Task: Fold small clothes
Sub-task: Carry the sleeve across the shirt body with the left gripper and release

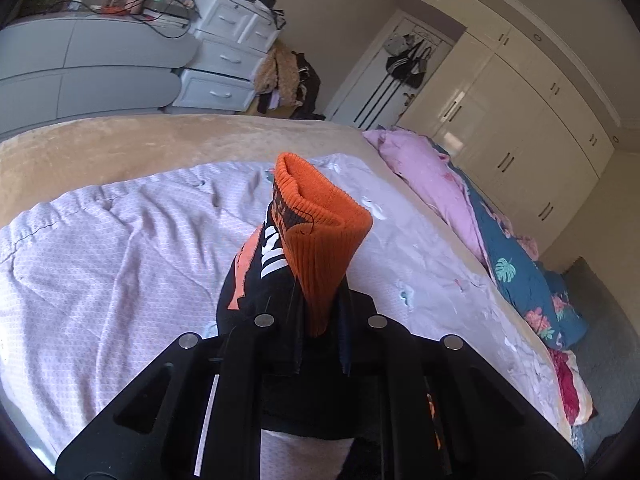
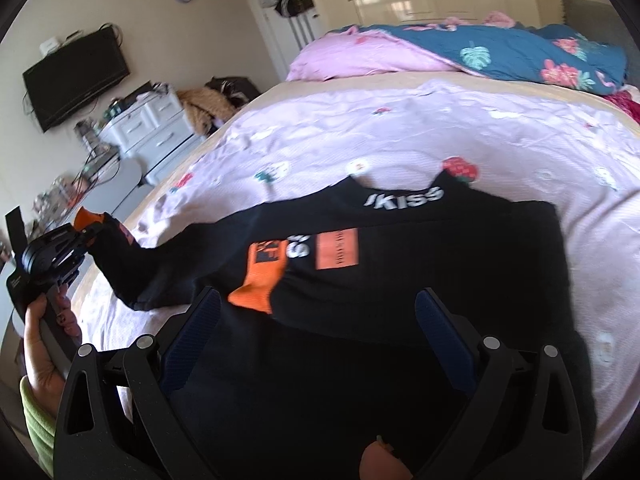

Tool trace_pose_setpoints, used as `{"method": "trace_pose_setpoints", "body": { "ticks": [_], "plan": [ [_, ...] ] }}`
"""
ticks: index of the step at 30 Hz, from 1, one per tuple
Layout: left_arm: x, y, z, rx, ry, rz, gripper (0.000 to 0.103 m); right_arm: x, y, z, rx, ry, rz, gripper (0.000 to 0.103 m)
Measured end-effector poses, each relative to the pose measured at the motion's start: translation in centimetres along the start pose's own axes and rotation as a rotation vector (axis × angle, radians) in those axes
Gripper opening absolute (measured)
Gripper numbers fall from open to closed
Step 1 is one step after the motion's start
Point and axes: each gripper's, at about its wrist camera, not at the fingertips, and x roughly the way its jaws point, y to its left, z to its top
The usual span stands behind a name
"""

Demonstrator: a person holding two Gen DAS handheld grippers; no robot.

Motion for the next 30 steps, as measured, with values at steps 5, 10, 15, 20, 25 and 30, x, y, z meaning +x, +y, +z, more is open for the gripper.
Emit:
{"method": "trace_pose_setpoints", "body": {
  "ticks": [5,10,15,20,25,30],
  "plan": [
    [-1.1,-3.6,-0.5,0.077,-0.016,-0.094,0.006,-2.0,-2.5,-0.1,0.037,-0.038,-0.046,0.097],
    [-1.4,-6.9,-1.6,0.147,-0.007,-0.174,0.006,-3.8,-5.5,-0.6,0.095,-0.063,-0.097,0.097],
    [-1.1,-9.7,-3.7,0.218,0.049,-0.258,0.005,-4.8,-7.8,-1.3,0.143,-0.066,-0.130,0.097],
    [-0.5,-12.3,-6.5,0.302,0.125,-0.326,0.003,-5.4,-9.2,-1.3,0.184,-0.091,-0.132,0.097],
    [0.4,-14.5,-9.7,0.379,0.225,-0.402,0.003,-5.5,-9.8,-1.2,0.192,-0.098,-0.134,0.097],
    [0.8,-16.3,-12.8,0.462,0.301,-0.449,0.003,-6.2,-10.9,-1.0,0.229,-0.120,-0.143,0.097]
  ]
}}
